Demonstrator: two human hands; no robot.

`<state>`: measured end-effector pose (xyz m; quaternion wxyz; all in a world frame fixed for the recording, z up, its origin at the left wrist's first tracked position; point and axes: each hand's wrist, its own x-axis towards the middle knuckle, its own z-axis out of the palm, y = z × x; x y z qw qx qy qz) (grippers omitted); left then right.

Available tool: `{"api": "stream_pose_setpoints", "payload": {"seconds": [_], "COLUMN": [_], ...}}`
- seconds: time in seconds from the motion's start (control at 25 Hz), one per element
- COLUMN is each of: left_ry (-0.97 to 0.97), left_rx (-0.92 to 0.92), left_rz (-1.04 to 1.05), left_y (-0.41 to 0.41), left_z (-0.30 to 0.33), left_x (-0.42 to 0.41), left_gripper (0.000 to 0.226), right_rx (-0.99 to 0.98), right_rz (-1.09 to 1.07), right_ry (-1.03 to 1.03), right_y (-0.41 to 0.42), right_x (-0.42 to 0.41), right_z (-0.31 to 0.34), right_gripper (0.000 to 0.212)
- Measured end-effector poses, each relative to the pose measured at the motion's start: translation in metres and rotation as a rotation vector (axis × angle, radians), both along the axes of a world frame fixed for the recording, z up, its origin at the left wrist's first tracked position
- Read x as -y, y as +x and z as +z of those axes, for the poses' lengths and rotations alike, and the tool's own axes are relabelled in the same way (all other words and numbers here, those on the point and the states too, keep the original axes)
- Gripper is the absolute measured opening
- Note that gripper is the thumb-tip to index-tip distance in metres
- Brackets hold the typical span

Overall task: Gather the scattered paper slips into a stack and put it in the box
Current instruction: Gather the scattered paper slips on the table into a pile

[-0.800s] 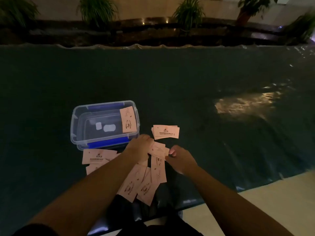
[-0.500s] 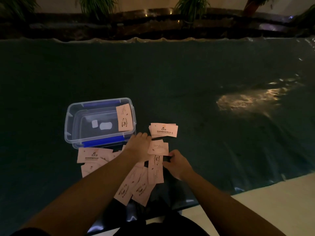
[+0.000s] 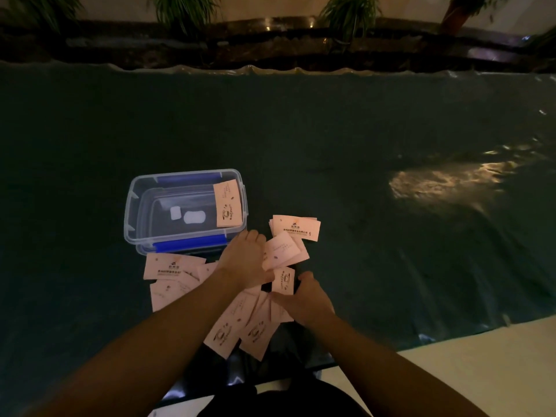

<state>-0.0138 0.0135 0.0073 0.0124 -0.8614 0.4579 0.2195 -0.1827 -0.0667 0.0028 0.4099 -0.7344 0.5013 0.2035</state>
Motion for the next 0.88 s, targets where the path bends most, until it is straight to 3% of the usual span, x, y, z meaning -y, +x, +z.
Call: {"api": "stream_pose_setpoints", "payload": {"seconds": [0.08, 0.32, 0.56, 0.64, 0.72, 0.88], "left_ry": [-0.067, -0.213, -0.034, 0.062, 0.112, 0.221], "left_rx": [-0.069, -0.098, -0.125, -0.120, -0.122, -0.132], "left_rz": [0.082, 0.218, 0.043, -0.055, -0.099, -0.094], "left_y": [-0.007, -0.021, -0.036, -0.045, -0.054, -0.069], "left_z": [0.009, 0.031, 0.040, 0.034, 0.027, 0.009], "left_x": [-0.006, -0.024, -0.021, -0.014, -0.007, 0.005], "left_gripper": [0.084, 0.079, 0.081, 0.080, 0.077, 0.081], "right_rx": [-0.081, -0.109, -0.051, -0.033, 0.020, 0.094], "right_rz": [0.104, 0.246, 0.564, 0.497, 0.315, -0.362], "right_ry": [-0.114, -0.192, -0.260, -0.282, -0.306, -0.057], "right_y": [0.005, 0.001, -0.023, -0.033, -0.044, -0.053], "right_x": [-0.012, -0.012, 0.009, 0.010, 0.009, 0.001], "right_z": [0.002, 0.001, -0.005, -0.008, -0.013, -0.013], "right_gripper": [0.099, 0.081, 0.076, 0.077, 0.064, 0.030]}}
